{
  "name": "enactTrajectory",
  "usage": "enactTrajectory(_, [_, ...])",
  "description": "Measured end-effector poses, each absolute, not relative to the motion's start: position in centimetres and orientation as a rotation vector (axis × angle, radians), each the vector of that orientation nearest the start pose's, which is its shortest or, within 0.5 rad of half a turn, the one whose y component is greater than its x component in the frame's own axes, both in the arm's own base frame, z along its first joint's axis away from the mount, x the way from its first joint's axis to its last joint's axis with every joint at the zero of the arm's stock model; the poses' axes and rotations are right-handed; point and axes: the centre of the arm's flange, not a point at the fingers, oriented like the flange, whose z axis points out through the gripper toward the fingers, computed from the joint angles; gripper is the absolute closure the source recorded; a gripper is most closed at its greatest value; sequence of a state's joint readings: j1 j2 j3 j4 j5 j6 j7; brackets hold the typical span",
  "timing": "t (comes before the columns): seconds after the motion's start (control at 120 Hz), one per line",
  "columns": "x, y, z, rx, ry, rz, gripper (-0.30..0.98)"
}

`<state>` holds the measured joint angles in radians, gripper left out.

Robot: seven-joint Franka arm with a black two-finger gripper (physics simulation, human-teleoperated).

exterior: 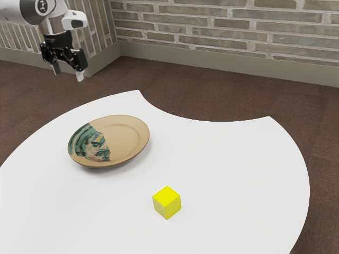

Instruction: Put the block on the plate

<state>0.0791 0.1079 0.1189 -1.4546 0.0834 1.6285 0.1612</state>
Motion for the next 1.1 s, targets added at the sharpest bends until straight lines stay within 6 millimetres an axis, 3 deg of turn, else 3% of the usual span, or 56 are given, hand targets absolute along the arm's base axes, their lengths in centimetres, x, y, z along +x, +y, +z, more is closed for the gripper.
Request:
enactTrajectory(0.1, [58.2,10.9,62.5,-3.044,-0.01,-0.061,0.0])
enactTrajectory(0.175, [58.6,8.0,61.3,-3.054,0.069,-0.031,0.0])
enactTrajectory(0.325, [57.6,0.5,54.0,-3.057,0.258,0.091,0.0])
enactTrajectory(0.45, [55.8,-5.1,49.3,-3.044,0.367,0.124,0.0])
enactTrajectory(0.6, [53.7,-10.7,43.5,-3.037,0.45,0.135,0.0])
enactTrajectory(0.7, [52.8,-13.7,40.8,-3.051,0.469,0.104,0.0])
enactTrajectory(0.783, [53.2,-14.7,39.0,-3.069,0.436,0.076,0.0])
enactTrajectory(0.933, [53.9,-12.6,36.5,-3.106,0.288,0.038,0.0])
enactTrajectory(1.1, [53.9,-14.9,34.6,-3.11,0.29,0.006,0.0])
